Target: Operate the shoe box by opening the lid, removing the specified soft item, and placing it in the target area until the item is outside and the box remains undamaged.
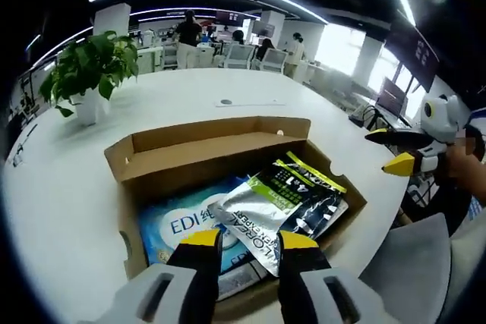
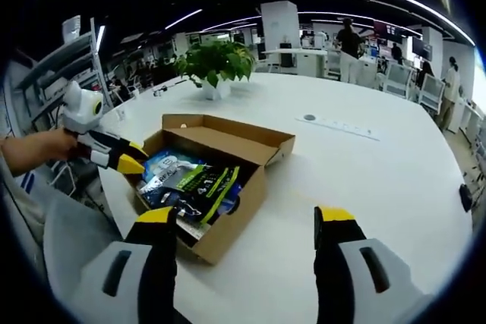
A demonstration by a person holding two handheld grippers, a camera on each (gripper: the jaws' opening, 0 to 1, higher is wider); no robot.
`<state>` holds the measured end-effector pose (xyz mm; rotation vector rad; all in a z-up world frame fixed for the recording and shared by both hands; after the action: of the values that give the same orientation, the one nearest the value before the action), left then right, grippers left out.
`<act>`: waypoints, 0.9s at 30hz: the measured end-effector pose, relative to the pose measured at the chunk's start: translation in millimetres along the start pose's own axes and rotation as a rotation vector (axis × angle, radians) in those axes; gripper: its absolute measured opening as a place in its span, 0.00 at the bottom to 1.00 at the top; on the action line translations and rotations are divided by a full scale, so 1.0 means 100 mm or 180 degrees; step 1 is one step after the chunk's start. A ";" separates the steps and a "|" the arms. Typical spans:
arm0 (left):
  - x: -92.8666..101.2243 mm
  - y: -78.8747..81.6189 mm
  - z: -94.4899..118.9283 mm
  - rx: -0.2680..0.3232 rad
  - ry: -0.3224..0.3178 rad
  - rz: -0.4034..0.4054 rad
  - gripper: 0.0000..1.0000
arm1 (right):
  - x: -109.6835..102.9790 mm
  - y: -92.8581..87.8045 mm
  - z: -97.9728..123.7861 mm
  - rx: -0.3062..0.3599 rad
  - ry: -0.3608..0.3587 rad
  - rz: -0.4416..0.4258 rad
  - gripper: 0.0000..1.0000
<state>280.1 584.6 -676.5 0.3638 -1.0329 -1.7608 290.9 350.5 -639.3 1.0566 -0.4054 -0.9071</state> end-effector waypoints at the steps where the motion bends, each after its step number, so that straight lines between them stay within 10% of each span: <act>1: 0.01 -0.02 -0.01 -0.0013 -0.0021 0.0014 0.29 | 0.01 -0.01 0.01 0.0000 -0.0006 0.0002 0.71; 27: 0.25 -0.15 -0.24 -0.0256 -0.0242 0.0155 0.28 | -0.08 -0.18 0.17 -0.0025 0.0051 0.0115 0.73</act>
<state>275.5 553.3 -696.9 0.2210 -1.0128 -1.7782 266.9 344.0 -646.4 1.0456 -0.4059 -0.8670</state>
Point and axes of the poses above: the point that each gripper's makers call its tool centre point, and the gripper's own axes: z roughly backward along the fingers, x roughly to its right, y roughly out of its top, the point moved 2 cm from there along z, roughly backward along the fingers, and after that the axes turned 5 degrees about x, right-handed, at the moved point
